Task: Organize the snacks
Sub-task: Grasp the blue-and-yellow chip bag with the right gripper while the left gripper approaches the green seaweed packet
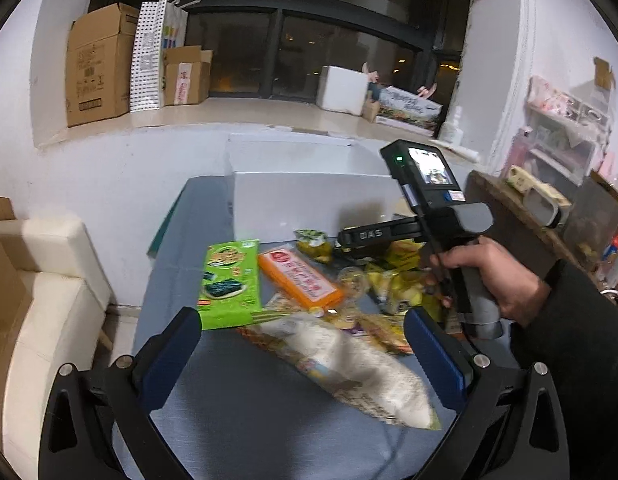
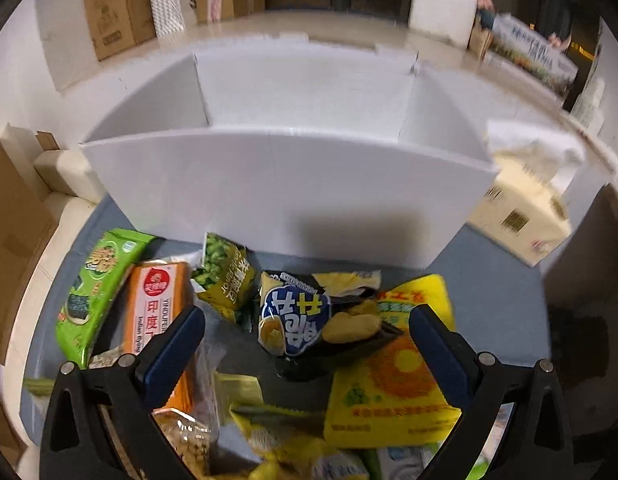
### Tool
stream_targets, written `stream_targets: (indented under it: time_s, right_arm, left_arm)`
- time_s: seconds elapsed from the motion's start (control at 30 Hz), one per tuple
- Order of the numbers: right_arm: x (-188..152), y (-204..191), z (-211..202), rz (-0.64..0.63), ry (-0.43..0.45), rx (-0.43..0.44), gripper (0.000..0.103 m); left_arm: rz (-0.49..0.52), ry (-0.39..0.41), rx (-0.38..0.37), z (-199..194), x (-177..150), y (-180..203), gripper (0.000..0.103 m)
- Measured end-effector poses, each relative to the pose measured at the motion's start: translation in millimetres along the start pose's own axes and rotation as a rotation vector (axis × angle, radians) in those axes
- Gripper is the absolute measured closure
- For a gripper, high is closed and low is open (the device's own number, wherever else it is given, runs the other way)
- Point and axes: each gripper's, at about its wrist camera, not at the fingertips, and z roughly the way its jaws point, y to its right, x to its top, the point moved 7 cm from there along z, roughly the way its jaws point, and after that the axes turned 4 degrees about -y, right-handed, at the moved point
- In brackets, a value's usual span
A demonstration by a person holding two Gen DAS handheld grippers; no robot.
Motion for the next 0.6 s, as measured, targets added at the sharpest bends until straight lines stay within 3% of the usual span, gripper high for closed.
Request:
stream_targets:
  time_s: [0.07, 0.1, 0.13, 0.4, 0.53, 0.6]
  right_arm:
    - [-0.3, -1.5, 9.9, 0.009, -0.024, 0.046, 0.016]
    - [0.5, 1.2, 11.0, 0.008, -0.018, 0.016, 0.035]
    - [1.4, 4.5, 10.4, 0.000, -0.008, -0.025, 0.035]
    - [-6.9, 11.5, -4.2, -0.005, 0.003, 0.036, 0.048]
    - [-14.3, 14.3, -25.5, -0.016, 0.049, 0.046, 0.050]
    - [-20.4, 16.2, -39.2, -0.010, 0.092, 0.047, 0.051]
  left_arm:
    - [-0.011, -0.007, -0.010, 3.3, -2.4, -3.8, 0.000]
    - [-0.016, -0.008, -0.017, 4.4, -2.8, -4.8, 0.000]
    - [-0.022, -0.008, -0.019, 5.9, -3.4, -6.0, 0.000]
    - [-0.027, -0.033, -0.017, 22.9, -9.9, -11.5, 0.000]
    - [0.019, -0.031, 0.000, 24.8, -11.0, -5.8, 0.000]
    - [-0.003, -0.055, -0.032, 28.6, -10.8, -7.1, 0.000]
